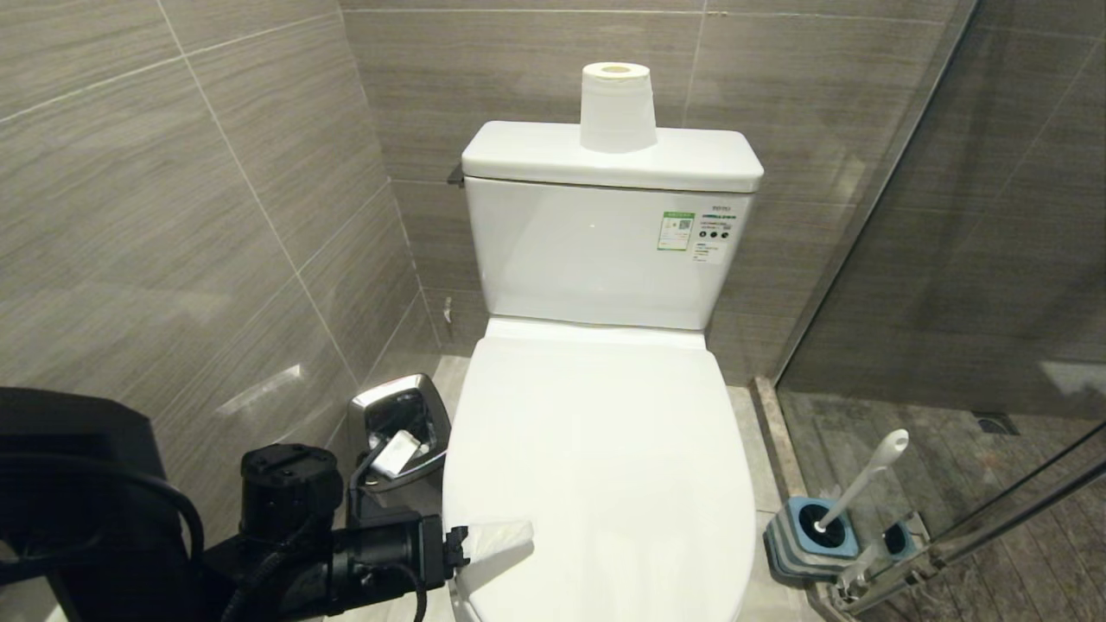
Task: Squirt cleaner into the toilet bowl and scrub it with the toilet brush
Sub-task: Use the left hand to lift the toilet lid slightly
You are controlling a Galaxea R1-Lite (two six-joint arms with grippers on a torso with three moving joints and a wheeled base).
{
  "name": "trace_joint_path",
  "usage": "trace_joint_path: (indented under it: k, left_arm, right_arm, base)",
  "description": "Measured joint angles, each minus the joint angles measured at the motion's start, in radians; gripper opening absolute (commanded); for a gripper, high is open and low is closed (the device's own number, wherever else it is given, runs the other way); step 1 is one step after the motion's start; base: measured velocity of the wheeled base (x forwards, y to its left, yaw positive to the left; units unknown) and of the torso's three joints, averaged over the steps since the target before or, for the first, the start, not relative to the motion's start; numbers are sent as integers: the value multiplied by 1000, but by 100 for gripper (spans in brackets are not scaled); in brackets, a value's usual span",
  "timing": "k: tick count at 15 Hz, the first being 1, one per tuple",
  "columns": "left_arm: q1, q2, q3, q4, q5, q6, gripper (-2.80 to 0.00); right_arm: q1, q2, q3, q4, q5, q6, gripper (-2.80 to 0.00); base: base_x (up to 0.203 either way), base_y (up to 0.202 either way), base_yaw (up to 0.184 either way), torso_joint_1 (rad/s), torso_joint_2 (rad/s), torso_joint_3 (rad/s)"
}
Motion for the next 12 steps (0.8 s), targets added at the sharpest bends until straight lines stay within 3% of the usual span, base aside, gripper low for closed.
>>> trace_joint_path:
  k: [4,12]
  left_arm:
    - [-34,-1,-6,-7,1,-14,0]
    - [-30,-19,32,-81,13,-30,0]
  right_arm:
    - [0,0,0,0,0,-1,-280]
    - [0,0,0,0,0,0,-280]
  base:
    - [0,0,0,0,0,0]
    - [0,0,0,0,0,0]
